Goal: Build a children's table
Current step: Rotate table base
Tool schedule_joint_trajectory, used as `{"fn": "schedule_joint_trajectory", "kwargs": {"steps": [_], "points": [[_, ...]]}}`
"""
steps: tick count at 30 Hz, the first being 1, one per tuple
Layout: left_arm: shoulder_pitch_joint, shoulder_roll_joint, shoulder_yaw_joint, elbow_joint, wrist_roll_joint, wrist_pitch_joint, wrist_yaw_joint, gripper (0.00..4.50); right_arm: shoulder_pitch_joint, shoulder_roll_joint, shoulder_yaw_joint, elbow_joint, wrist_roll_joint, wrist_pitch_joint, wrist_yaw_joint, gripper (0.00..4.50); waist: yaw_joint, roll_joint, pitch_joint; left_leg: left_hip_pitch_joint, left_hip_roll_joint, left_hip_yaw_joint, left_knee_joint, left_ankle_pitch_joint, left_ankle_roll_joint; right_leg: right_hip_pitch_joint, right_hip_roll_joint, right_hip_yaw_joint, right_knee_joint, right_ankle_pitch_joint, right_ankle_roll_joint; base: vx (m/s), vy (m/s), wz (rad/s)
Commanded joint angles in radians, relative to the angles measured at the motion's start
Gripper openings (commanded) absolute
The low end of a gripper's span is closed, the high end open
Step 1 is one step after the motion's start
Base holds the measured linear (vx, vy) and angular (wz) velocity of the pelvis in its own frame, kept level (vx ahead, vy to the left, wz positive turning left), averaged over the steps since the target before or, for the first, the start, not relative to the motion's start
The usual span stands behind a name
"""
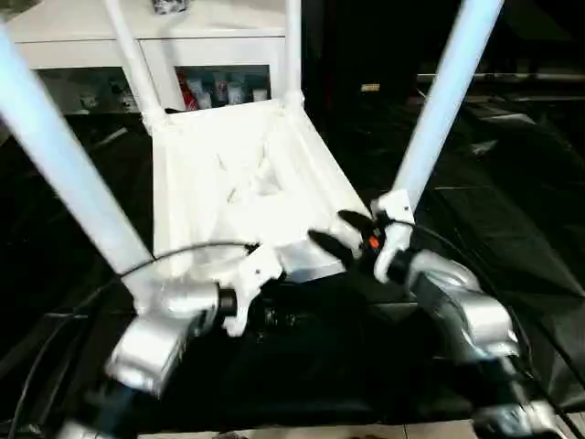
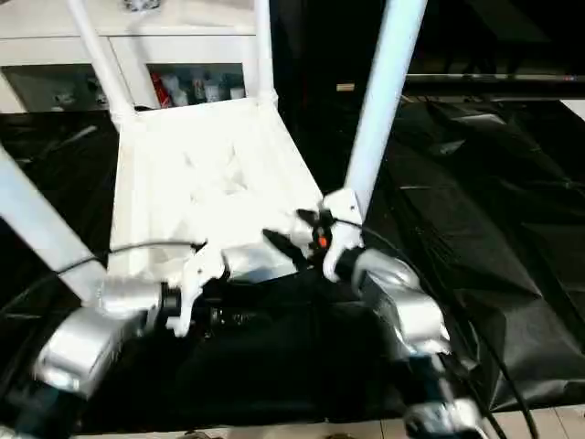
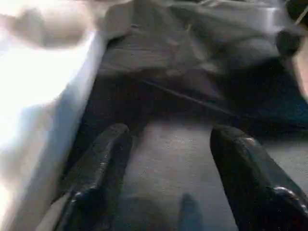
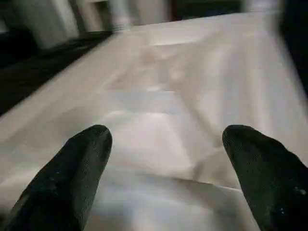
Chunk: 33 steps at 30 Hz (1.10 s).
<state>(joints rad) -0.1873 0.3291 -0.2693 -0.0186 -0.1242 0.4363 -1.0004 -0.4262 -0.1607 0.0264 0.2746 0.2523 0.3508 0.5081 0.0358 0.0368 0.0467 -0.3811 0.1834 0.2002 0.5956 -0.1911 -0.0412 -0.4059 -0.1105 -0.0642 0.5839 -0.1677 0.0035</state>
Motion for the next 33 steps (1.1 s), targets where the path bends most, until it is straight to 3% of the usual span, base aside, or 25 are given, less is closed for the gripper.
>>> {"fn": "schedule_joint_trajectory", "kwargs": {"steps": [1,3,4,7,8,9,13,14,18,19,21,22,26,27,28,33], "points": [[0.030,0.020,0.008,-0.069,-0.035,0.036,-0.016,3.40,-0.028,-0.001,-0.049,0.046,-0.024,-0.024,-0.075,4.15,-0.002,-0.014,-0.064,0.024,0.043,-0.013,-0.078,-0.169,0.020,0.037,-0.030,0.038,-0.053,-0.213,-0.207,0.000,0.000,0.00],[0.060,0.027,0.013,-0.111,-0.061,0.057,-0.022,3.49,-0.048,0.000,-0.066,0.077,-0.029,-0.034,-0.119,4.15,-0.002,-0.011,-0.062,0.023,0.041,-0.014,-0.079,-0.173,0.016,0.037,-0.028,0.038,-0.052,-0.220,-0.204,0.000,0.000,0.00],[0.070,0.031,0.014,-0.122,-0.067,0.062,-0.025,3.49,-0.052,0.001,-0.070,0.083,-0.028,-0.037,-0.126,4.15,-0.003,-0.021,-0.062,0.021,0.041,-0.014,-0.079,-0.169,0.016,0.040,-0.028,0.038,-0.049,-0.221,-0.203,0.000,0.000,0.00],[0.116,0.077,0.007,-0.178,-0.091,0.090,-0.054,3.77,-0.077,-0.001,-0.084,0.105,-0.032,-0.046,-0.155,4.15,-0.006,-0.020,-0.059,0.021,0.040,-0.015,-0.082,-0.191,0.010,0.037,-0.025,0.038,-0.053,-0.246,-0.185,0.000,0.000,0.00],[0.141,0.108,0.008,-0.209,-0.105,0.109,-0.071,3.88,-0.090,-0.002,-0.089,0.118,-0.038,-0.052,-0.168,4.15,-0.010,-0.029,-0.060,0.021,0.041,-0.015,-0.081,-0.200,0.006,0.037,-0.025,0.038,-0.050,-0.251,-0.178,0.000,0.000,0.00],[0.150,0.119,0.008,-0.221,-0.111,0.116,-0.077,3.90,-0.094,-0.002,-0.092,0.123,-0.040,-0.054,-0.172,4.15,-0.012,-0.029,-0.057,0.019,0.039,-0.015,-0.083,-0.214,0.004,0.036,-0.024,0.039,-0.052,-0.275,-0.173,0.000,0.000,0.00],[0.205,0.198,0.054,-0.280,-0.153,0.163,-0.111,4.27,-0.118,-0.013,-0.103,0.162,-0.050,-0.074,-0.184,4.15,-0.012,-0.026,-0.053,0.029,0.039,-0.014,-0.084,-0.275,-0.021,0.026,-0.021,0.042,-0.058,-0.333,-0.157,0.000,0.000,0.00],[0.215,0.213,0.065,-0.291,-0.164,0.172,-0.118,4.32,-0.121,-0.015,-0.106,0.172,-0.050,-0.081,-0.185,4.15,-0.012,-0.037,-0.053,0.026,0.038,-0.014,-0.083,-0.277,-0.023,0.028,-0.021,0.043,-0.055,-0.333,-0.159,0.000,0.000,0.00],[0.298,0.309,0.131,-0.356,-0.218,0.212,-0.159,4.42,-0.160,-0.029,-0.116,0.251,-0.053,-0.118,-0.194,4.15,-0.012,-0.035,-0.049,0.030,0.040,-0.014,-0.087,-0.298,-0.037,0.023,-0.016,0.044,-0.057,-0.347,-0.157,0.000,0.000,0.00],[0.307,0.320,0.137,-0.360,-0.222,0.212,-0.161,4.42,-0.165,-0.031,-0.116,0.258,-0.053,-0.121,-0.193,4.15,-0.012,-0.042,-0.049,0.033,0.041,-0.013,-0.086,-0.305,-0.039,0.019,-0.014,0.045,-0.057,-0.345,-0.157,0.000,0.000,0.00],[0.328,0.342,0.165,-0.364,-0.224,0.208,-0.158,4.42,-0.174,-0.033,-0.112,0.269,-0.053,-0.128,-0.175,4.15,-0.009,-0.043,-0.047,0.035,0.040,-0.013,-0.086,-0.314,-0.045,0.017,-0.011,0.052,-0.055,-0.346,-0.154,0.000,0.000,0.00],[0.335,0.357,0.193,-0.357,-0.228,0.205,-0.159,4.42,-0.175,-0.035,-0.103,0.264,-0.048,-0.125,-0.145,4.15,-0.010,-0.047,-0.046,0.030,0.039,-0.016,-0.088,-0.316,-0.045,0.022,-0.010,0.054,-0.055,-0.352,-0.148,0.000,0.000,0.00],[0.334,0.399,0.304,-0.316,-0.252,0.187,-0.169,4.42,-0.145,-0.056,-0.059,0.201,-0.029,-0.111,-0.022,4.15,-0.010,-0.046,-0.045,0.031,0.037,-0.016,-0.086,-0.328,-0.042,0.022,-0.009,0.056,-0.056,-0.366,-0.145,0.000,0.000,0.00],[0.302,0.412,0.404,-0.276,-0.307,0.164,-0.187,4.42,-0.085,-0.094,-0.017,0.112,-0.010,-0.098,0.083,4.15,-0.004,-0.043,-0.044,0.033,0.035,-0.017,-0.086,-0.332,-0.038,0.023,-0.008,0.056,-0.058,-0.368,-0.138,0.000,0.000,0.00],[0.284,0.421,0.452,-0.257,-0.343,0.156,-0.204,4.42,-0.052,-0.115,-0.002,0.067,0.001,-0.086,0.125,4.15,0.002,-0.040,-0.045,0.040,0.037,-0.015,-0.085,-0.330,-0.033,0.019,-0.007,0.059,-0.058,-0.342,-0.142,0.000,0.000,0.00],[0.222,0.444,0.533,-0.176,-0.429,0.153,-0.254,4.42,0.033,-0.169,0.015,-0.006,-0.010,-0.080,0.166,4.15,-0.001,-0.040,-0.046,0.032,0.035,-0.019,-0.090,-0.328,-0.042,0.027,-0.005,0.056,-0.050,-0.299,-0.176,0.000,0.000,0.00]]}}
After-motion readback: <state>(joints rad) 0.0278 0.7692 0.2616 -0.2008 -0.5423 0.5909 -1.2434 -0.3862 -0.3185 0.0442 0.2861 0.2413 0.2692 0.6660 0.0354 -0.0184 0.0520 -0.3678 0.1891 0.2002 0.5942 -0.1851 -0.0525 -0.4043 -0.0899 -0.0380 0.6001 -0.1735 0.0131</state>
